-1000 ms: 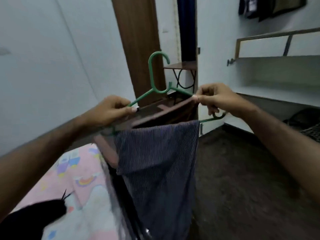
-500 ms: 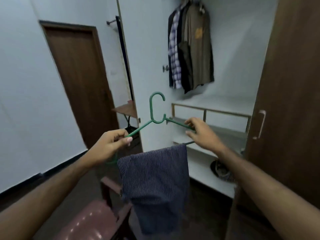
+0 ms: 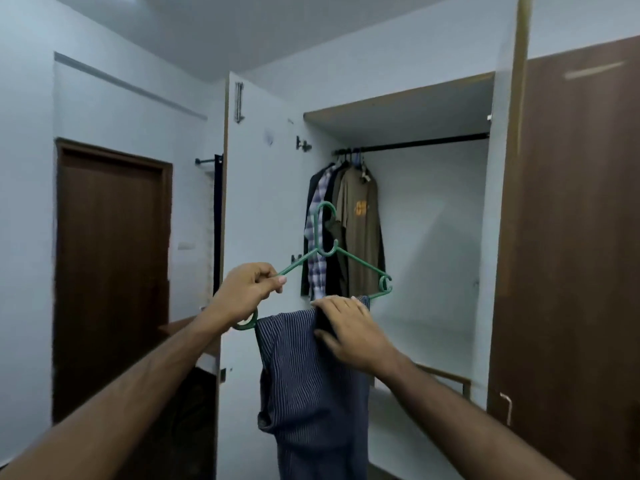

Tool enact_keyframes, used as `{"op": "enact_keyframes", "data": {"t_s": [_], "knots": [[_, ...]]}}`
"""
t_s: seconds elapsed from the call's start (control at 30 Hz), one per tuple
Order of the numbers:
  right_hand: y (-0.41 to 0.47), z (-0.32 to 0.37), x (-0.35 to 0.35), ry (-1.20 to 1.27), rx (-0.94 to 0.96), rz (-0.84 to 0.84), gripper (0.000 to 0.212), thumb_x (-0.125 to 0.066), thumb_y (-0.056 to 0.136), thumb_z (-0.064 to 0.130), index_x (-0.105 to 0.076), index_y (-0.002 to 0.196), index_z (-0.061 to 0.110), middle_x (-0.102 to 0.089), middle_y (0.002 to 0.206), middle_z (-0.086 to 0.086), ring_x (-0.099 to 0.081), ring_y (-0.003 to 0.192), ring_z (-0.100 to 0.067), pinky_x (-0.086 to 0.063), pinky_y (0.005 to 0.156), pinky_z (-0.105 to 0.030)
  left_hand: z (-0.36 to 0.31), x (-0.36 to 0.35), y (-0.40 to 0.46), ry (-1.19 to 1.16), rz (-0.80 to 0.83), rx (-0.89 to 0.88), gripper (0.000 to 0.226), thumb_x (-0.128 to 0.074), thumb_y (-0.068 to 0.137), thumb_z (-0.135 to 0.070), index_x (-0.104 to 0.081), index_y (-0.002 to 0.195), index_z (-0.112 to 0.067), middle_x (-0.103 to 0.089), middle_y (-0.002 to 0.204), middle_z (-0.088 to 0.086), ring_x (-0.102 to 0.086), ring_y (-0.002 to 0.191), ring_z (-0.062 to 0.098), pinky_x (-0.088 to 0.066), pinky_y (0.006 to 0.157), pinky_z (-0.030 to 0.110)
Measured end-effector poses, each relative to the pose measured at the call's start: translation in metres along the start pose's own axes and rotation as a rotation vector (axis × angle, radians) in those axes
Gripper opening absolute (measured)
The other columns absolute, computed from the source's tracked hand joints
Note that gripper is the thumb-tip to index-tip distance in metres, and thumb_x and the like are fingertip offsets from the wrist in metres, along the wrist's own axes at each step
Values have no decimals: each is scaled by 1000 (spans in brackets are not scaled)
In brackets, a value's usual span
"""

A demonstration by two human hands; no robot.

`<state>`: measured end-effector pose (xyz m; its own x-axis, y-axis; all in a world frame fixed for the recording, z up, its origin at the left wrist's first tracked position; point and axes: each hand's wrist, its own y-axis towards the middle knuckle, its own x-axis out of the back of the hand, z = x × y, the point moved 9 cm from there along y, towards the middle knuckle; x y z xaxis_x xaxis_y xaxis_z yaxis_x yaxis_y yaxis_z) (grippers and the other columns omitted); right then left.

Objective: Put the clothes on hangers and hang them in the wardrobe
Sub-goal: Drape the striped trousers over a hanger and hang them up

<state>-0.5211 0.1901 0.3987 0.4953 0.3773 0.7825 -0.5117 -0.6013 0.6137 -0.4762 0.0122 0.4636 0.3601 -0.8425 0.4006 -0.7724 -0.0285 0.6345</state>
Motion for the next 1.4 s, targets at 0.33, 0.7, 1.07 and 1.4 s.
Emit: {"op": "enact_keyframes", "data": {"t_s": [0.33,0.7,1.07,1.4], "knots": [[177,-132,-67,-451,-54,82,35,-50,97,10,-42,130,20,-54,120,-7,-54,110,-32,-41,66,-43,99,-51,220,16,60,-33,20,-65,93,-21,-66,77,-8,-65,67,5,-53,55,10,-40,57,29],[345,-310,-90,-539,-116,-19,38,-49,99,7,-36,132,20,-50,123,-6,-52,113,-28,-50,77,-45,163,-95,450,-193,41,-72,8,-56,99,-10,-64,96,-9,-62,71,5,-53,53,12,-43,45,27],[490,-515,-117,-556,-147,-153,28,-44,102,9,-37,129,15,-48,125,-8,-51,112,-31,-52,83,-50,174,-183,665,-158,15,-227,16,-43,103,-8,-55,114,-14,-68,92,24,-63,53,22,-50,38,32],[611,-640,-114,-589,-202,-287,32,-46,104,19,-37,135,12,-53,132,-13,-55,118,-34,-44,80,-43,164,-215,826,199,-192,-465,29,-37,104,-12,-54,127,-16,-66,99,9,-64,58,17,-48,46,23]]}}
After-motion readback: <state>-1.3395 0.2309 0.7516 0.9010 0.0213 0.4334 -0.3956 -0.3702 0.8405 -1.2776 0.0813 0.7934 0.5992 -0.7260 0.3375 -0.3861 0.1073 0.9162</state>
